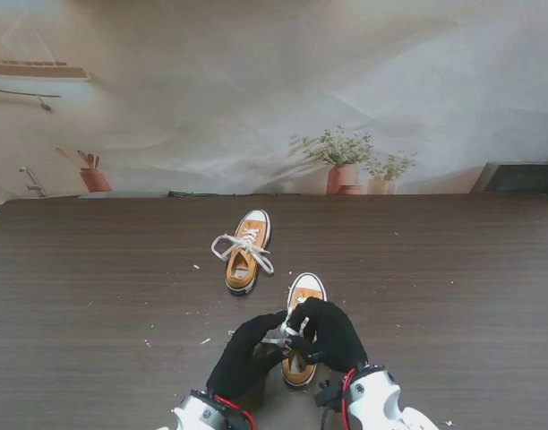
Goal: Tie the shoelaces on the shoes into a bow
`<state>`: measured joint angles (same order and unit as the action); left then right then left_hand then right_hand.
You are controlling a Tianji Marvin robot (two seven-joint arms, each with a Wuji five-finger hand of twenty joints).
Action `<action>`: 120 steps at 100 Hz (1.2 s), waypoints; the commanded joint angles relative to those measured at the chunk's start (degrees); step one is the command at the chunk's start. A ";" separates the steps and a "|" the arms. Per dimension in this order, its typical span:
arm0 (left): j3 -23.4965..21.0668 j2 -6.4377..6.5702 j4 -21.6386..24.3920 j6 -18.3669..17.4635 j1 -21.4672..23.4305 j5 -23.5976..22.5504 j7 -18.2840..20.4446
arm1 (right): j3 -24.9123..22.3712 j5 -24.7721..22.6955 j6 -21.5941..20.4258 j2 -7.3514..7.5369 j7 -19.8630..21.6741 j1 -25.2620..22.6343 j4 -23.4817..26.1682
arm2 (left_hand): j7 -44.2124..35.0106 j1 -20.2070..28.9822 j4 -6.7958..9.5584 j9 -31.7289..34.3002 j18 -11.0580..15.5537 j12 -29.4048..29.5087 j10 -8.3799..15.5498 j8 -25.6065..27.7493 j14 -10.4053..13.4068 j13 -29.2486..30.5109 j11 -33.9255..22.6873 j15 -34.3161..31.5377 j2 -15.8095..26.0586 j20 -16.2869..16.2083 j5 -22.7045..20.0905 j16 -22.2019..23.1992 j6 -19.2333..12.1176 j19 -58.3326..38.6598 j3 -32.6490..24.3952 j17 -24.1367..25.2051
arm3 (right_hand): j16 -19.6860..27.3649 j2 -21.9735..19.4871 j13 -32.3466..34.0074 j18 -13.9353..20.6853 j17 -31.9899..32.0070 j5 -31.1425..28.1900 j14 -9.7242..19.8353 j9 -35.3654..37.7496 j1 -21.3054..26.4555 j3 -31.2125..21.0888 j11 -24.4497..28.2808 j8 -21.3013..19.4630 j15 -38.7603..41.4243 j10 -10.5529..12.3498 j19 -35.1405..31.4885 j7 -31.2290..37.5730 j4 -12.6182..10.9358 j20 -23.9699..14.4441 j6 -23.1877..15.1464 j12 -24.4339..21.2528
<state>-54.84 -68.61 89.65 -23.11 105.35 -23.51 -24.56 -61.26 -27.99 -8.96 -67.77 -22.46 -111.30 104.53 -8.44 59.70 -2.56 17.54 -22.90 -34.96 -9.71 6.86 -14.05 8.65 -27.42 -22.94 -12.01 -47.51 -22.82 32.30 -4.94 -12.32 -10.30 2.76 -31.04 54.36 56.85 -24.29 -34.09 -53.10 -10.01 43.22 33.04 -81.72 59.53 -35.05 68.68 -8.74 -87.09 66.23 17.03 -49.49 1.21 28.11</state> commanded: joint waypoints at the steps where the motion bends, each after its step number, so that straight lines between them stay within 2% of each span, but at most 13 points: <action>1: 0.48 -0.74 0.75 0.13 -0.51 -0.06 -0.16 | -0.11 -0.09 -0.11 0.26 0.80 -0.39 0.41 | -1.81 -0.67 0.95 0.30 2.85 -1.95 0.68 1.71 1.01 -1.09 -0.95 -1.08 1.84 -1.39 -2.15 1.75 -6.15 -0.52 1.32 0.07 | 0.62 -0.90 1.62 0.09 0.08 -2.15 -0.01 0.80 1.00 -3.07 -0.53 -1.18 0.64 0.73 -1.02 0.78 -1.12 0.25 -1.93 0.84; 15: 1.44 -1.81 0.22 0.43 -1.06 0.31 -3.43 | -0.38 -0.05 -0.08 0.29 0.94 -0.58 0.32 | -7.41 -1.12 1.06 2.36 1.78 -2.57 0.01 4.77 0.02 0.11 -2.05 -2.24 0.21 -2.00 -5.38 2.09 -4.65 -1.06 -0.42 -1.15 | 0.62 -0.89 1.62 0.09 0.08 -2.20 -0.01 0.83 1.02 -3.05 -0.54 -1.16 0.63 0.75 -1.02 0.78 -1.12 0.25 -1.90 0.85; 33: 1.35 -2.30 0.46 1.17 -0.56 1.20 -4.77 | -0.45 0.32 -0.35 0.28 1.06 -0.63 0.26 | -9.67 -1.66 1.04 3.66 1.19 -2.70 -0.47 5.92 -0.68 0.96 -2.66 -3.13 -0.14 -2.43 -8.05 2.20 -2.78 -1.47 -1.51 -1.95 | 0.63 -0.78 1.62 0.09 0.08 -2.22 -0.01 0.79 0.97 -3.15 -0.54 -1.18 0.63 0.88 -1.02 0.82 -1.13 0.25 -1.88 0.86; 50: 0.78 -2.49 0.76 0.82 0.01 2.03 -5.14 | -0.40 1.69 -1.17 0.32 2.05 -0.43 -0.03 | -11.31 2.01 1.03 4.71 1.00 -2.80 -0.58 6.73 -0.82 1.70 -3.24 -3.98 0.39 -2.74 -11.22 2.23 -2.58 -1.78 -3.59 -2.77 | 0.64 -1.00 1.11 0.45 0.56 -2.19 0.14 0.65 0.89 -3.02 -0.59 -1.19 0.46 1.06 -0.74 0.80 -1.05 0.33 -2.22 0.86; 64: -0.07 -2.43 1.13 0.24 0.71 1.94 -5.27 | -0.35 2.01 -1.22 0.32 2.28 -0.20 -0.18 | -11.84 6.48 1.44 4.67 0.88 -2.76 -0.54 7.09 -0.69 1.67 -3.37 -4.35 0.43 -2.91 -12.00 2.11 -2.28 -1.82 -5.77 -2.95 | 0.58 -1.12 1.03 0.55 0.78 -2.13 0.10 0.65 0.95 -2.88 -0.58 -1.21 0.54 1.08 -0.74 0.76 -1.03 0.28 -2.24 0.91; 66: -0.19 -2.42 1.20 0.12 0.84 2.02 -5.25 | -0.34 1.99 -1.24 0.32 2.28 -0.17 -0.19 | -11.87 5.03 1.28 4.65 0.86 -2.61 -0.55 7.34 -0.76 1.56 -3.45 -4.58 -0.68 -3.19 -12.10 1.63 -2.21 -1.68 -9.61 -2.97 | 0.57 -1.14 1.05 0.55 0.78 -2.12 0.10 0.69 0.95 -2.86 -0.56 -1.21 0.55 1.06 -0.75 0.76 -1.03 0.27 -2.24 0.92; 78: -1.07 -2.08 1.32 -1.25 1.42 2.25 -4.14 | -0.17 1.94 -1.41 0.34 2.36 0.11 -0.23 | -9.96 -3.98 2.00 3.78 0.95 -1.92 -0.59 6.49 -0.58 1.09 -2.06 -3.62 -7.51 -3.21 -11.46 0.99 -1.11 -1.27 -24.04 -2.37 | 0.55 -1.25 1.08 0.57 0.78 -2.04 0.13 0.76 0.98 -2.75 -0.62 -1.25 0.55 1.18 -0.75 0.72 -1.04 0.23 -2.36 0.92; 83: -1.45 -1.81 1.12 -2.11 1.53 1.82 -3.53 | -0.07 2.00 -1.55 0.34 2.43 0.27 -0.28 | -8.60 -8.56 2.17 3.21 0.75 -1.61 -0.62 5.81 -0.76 0.86 -0.99 -2.71 -9.63 -3.13 -10.55 0.66 -0.74 -1.16 -27.17 -2.12 | 0.54 -1.28 1.08 0.57 0.78 -2.05 0.13 0.82 0.96 -2.71 -0.60 -1.27 0.54 1.08 -0.75 0.72 -1.03 0.22 -2.42 0.94; 90: -1.76 -1.63 0.60 -3.10 1.47 0.85 -3.42 | 0.14 2.02 -1.64 0.31 2.34 0.49 -0.40 | -7.81 -11.47 2.47 2.96 0.57 -1.39 -0.55 5.37 -0.72 0.80 -0.03 -1.89 -10.06 -2.98 -10.44 0.45 -0.20 -1.00 -30.44 -1.93 | 0.54 -1.31 1.03 0.57 0.78 -2.01 0.03 0.91 0.99 -2.68 -0.59 -1.29 0.51 1.09 -0.75 0.72 -1.03 0.21 -2.42 0.96; 97: -1.90 -1.70 0.45 -3.71 1.48 1.56 -3.06 | 0.32 2.07 -1.79 0.31 2.40 0.62 -0.47 | -8.00 -11.08 2.40 2.84 0.73 -1.29 -0.83 5.40 -0.75 0.61 0.42 -1.46 -8.30 -2.89 -11.33 0.33 -0.21 -0.79 -30.93 -1.38 | 0.54 -1.25 1.00 0.57 0.78 -1.96 -0.01 0.89 1.03 -2.69 -0.63 -1.35 0.47 1.18 -0.74 0.71 -1.05 0.19 -2.42 0.98; 105: -1.80 -1.93 0.42 -3.88 1.33 2.82 -3.05 | 0.48 2.04 -2.17 0.36 2.54 0.71 -0.63 | -8.71 -7.16 0.97 3.39 1.07 -1.73 -1.11 5.75 -0.64 0.65 0.64 -1.18 -4.56 -3.12 -12.38 0.67 -0.67 -0.92 -26.93 -0.80 | 0.53 -1.29 1.04 0.57 0.78 -1.99 0.07 0.90 0.90 -2.65 -0.63 -1.34 0.48 1.17 -0.73 0.70 -1.03 0.17 -2.48 1.00; 115: -1.53 -2.19 0.46 -3.93 1.12 3.80 -3.21 | 0.54 1.87 -2.38 0.45 2.75 0.71 -0.77 | -9.68 -2.96 0.40 3.80 1.22 -2.21 -1.20 6.26 -0.70 0.84 0.45 -1.03 -0.52 -3.53 -13.22 1.42 -1.14 -1.04 -20.06 -0.59 | 0.54 -1.27 1.07 0.57 0.78 -2.02 0.14 0.99 0.90 -2.67 -0.68 -1.32 0.45 1.40 -0.73 0.68 -1.06 0.16 -2.63 0.99; 120: -1.46 -2.31 0.22 -4.07 0.96 3.72 -3.58 | 0.47 1.74 -2.36 0.49 2.84 0.65 -0.78 | -10.02 -2.56 0.38 4.07 1.16 -2.27 -1.17 6.41 -0.69 0.99 0.31 -1.08 0.23 -3.59 -13.64 1.54 -1.61 -1.08 -19.09 -0.67 | 0.54 -1.29 1.08 0.57 0.77 -2.04 0.17 1.01 0.88 -2.67 -0.70 -1.31 0.43 1.42 -0.72 0.67 -1.07 0.16 -2.71 0.99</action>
<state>-56.46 -70.54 89.70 -27.04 106.45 -18.93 -28.48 -60.80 -26.07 -11.17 -67.59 -20.60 -110.53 103.82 -17.96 55.60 -1.19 21.66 -22.94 -36.44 -10.78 13.36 -15.24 9.59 -27.46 -24.67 -14.19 -50.07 -34.58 32.73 -4.58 -13.35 -31.77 1.52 -31.04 54.04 56.85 -24.29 -33.55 -53.10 -10.02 43.22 33.04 -81.70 59.55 -35.05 68.68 -8.74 -87.09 66.17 17.03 -49.49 1.21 28.16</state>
